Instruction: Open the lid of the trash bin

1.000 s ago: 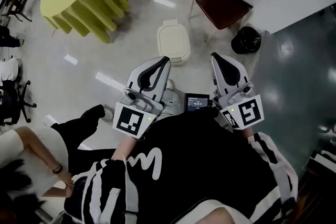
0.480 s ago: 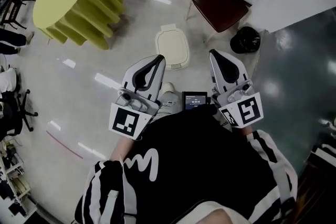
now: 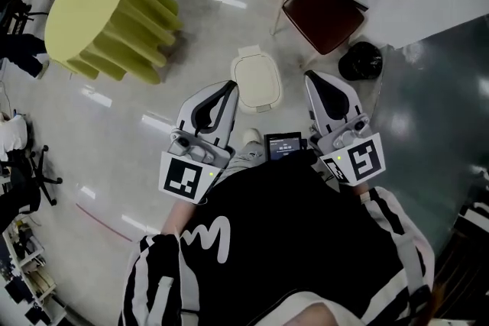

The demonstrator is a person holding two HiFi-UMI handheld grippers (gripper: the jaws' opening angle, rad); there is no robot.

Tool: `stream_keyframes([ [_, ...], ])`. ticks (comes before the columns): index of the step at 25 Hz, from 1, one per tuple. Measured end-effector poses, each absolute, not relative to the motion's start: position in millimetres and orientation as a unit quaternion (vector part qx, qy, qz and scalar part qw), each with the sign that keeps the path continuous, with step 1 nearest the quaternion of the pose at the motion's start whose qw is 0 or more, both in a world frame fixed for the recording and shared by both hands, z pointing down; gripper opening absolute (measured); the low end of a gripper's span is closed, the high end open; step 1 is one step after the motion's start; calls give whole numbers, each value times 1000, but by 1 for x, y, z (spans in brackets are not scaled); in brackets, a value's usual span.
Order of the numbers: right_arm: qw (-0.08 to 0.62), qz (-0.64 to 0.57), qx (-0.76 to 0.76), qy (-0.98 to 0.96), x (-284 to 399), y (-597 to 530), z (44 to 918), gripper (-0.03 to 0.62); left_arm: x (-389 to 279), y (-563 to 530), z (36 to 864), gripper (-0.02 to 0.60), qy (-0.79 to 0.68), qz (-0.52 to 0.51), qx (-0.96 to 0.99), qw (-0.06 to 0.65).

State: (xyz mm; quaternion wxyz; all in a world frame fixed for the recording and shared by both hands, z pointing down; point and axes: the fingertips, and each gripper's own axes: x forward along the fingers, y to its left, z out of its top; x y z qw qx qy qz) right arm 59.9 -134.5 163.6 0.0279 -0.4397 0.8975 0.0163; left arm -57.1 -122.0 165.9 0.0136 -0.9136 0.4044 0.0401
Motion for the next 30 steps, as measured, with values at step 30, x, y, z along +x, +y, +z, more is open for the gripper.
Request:
stream_keyframes([
  [30,15,36,-390,920,86,-164,175,9,-41,-155,173,8,441,49,-896,18],
])
